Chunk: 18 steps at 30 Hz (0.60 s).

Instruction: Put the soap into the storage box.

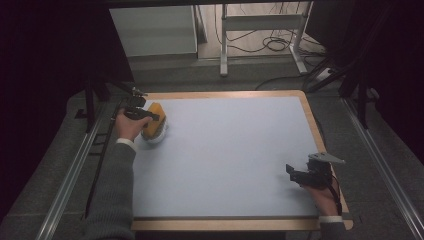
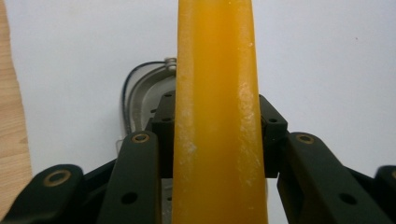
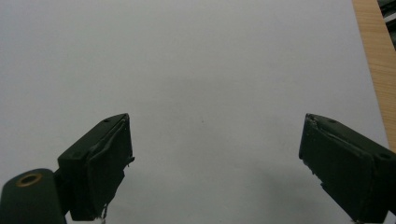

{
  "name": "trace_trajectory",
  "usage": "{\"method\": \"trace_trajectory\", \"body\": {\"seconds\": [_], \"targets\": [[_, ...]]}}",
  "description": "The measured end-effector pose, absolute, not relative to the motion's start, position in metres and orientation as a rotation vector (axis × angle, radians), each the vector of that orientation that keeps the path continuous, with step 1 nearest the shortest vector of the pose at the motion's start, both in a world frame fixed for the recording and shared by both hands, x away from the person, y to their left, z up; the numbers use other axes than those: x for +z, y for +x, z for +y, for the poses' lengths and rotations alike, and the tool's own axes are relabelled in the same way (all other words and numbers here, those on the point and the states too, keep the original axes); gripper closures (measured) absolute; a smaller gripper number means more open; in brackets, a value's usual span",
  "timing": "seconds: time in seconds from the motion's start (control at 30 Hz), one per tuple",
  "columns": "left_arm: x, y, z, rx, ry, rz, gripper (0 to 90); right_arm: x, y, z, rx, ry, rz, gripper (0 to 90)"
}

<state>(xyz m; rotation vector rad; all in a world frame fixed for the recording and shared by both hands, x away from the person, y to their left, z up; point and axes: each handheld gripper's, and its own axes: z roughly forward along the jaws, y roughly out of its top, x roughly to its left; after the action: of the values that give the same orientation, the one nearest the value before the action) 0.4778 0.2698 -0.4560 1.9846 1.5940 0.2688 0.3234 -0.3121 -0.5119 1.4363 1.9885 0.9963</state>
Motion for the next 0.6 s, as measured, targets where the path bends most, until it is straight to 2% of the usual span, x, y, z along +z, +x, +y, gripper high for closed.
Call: {"method": "trace_trajectory", "body": {"seconds": [0.43,0.6], "targets": [[-0.462,0.480,0.278,0.270,1.930,1.639,60.7,-0.511,0.323,-0.310,0.999,1.429,1.994,9.5],[-0.467,0.476,0.276,0.247,1.958,1.641,60.4,-0.512,0.323,-0.309,0.993,1.431,2.002,9.5]]}}
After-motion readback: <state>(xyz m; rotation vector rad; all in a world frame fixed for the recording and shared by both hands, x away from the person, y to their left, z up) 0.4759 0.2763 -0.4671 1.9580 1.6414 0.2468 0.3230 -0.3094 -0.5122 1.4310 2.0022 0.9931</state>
